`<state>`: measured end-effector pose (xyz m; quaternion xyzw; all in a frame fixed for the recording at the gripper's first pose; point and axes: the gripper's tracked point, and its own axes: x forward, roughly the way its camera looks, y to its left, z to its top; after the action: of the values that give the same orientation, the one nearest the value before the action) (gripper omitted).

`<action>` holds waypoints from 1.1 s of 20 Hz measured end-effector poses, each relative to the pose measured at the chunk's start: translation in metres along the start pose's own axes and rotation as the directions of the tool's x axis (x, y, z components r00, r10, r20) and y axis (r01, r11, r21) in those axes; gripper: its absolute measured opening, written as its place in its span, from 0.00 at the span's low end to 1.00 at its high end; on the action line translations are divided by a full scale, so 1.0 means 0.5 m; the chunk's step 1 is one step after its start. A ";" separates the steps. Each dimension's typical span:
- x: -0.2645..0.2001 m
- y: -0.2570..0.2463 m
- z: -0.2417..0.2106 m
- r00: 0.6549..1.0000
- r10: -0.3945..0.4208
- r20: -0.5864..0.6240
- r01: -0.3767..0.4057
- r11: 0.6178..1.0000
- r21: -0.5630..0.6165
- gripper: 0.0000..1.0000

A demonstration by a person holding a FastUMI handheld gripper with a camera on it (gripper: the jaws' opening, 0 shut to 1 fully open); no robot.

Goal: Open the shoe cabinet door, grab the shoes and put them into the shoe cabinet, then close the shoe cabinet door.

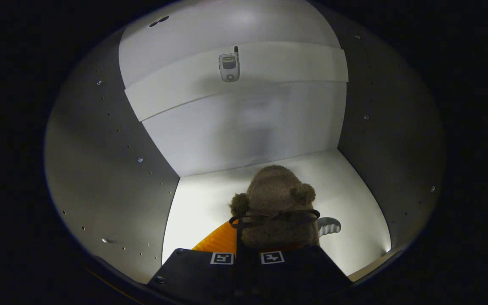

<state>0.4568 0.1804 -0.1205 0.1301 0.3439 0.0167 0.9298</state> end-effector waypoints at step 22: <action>-0.315 0.049 0.018 0.954 0.136 0.267 -0.105 0.986 -0.129 0.98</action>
<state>0.3440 0.1831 -0.0076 0.0991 0.2014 0.0746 0.9716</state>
